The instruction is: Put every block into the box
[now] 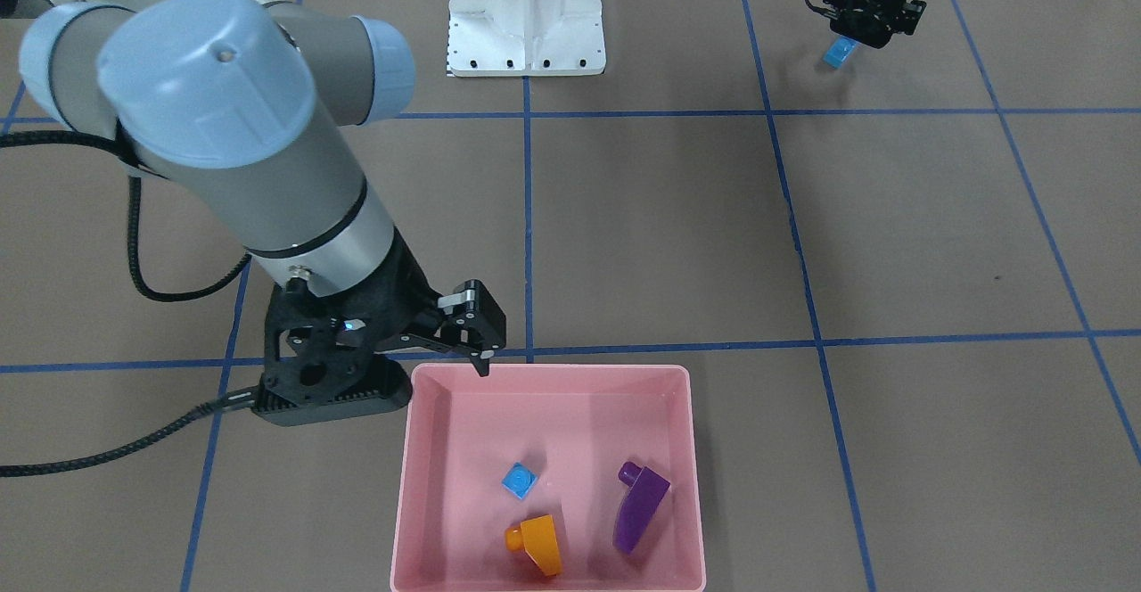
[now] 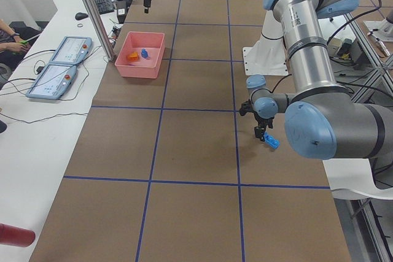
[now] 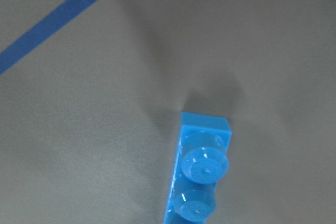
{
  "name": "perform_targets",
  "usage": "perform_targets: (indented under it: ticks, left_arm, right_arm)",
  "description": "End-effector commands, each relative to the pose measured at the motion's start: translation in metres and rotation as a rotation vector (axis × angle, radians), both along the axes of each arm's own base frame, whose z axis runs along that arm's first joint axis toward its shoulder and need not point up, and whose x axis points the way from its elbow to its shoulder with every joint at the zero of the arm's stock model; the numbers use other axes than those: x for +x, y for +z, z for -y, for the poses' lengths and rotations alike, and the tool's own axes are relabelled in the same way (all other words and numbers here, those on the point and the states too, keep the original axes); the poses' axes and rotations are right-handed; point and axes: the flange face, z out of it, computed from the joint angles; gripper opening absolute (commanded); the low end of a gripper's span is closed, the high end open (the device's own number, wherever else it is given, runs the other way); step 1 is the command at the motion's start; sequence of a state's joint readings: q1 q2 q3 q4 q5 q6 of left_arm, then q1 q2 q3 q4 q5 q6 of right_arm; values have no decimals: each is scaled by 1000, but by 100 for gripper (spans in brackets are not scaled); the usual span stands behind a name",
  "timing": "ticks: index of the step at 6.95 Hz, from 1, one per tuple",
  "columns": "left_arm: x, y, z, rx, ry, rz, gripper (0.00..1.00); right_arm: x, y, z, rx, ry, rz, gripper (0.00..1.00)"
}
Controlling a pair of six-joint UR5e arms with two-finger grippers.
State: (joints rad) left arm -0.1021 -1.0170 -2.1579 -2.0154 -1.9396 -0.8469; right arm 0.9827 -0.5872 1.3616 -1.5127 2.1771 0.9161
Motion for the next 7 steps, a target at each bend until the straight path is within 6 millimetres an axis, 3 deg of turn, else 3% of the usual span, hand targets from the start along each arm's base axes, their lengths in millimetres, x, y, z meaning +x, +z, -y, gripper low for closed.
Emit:
perform_targets:
  ticks: [1, 2, 4, 5, 6, 7]
  left_arm:
    - [4, 5, -7, 1, 20, 9, 100]
    - [5, 8, -9, 0, 28, 15, 100]
    - [26, 14, -10, 5, 32, 7, 99]
    - [34, 15, -15, -7, 22, 12, 97]
    - [37, 13, -23, -21, 20, 18, 70]
    - [37, 10, -24, -21, 24, 13, 2]
  right_arm:
    - [40, 55, -9, -38, -27, -19, 99]
    - [63, 67, -17, -31, -55, -50, 99]
    - [98, 92, -45, -9, -140, -131, 99]
    - [115, 113, -53, -5, -156, -155, 99]
    - [135, 143, -69, 6, -172, -172, 99]
    - [148, 155, -76, 10, -172, -177, 99]
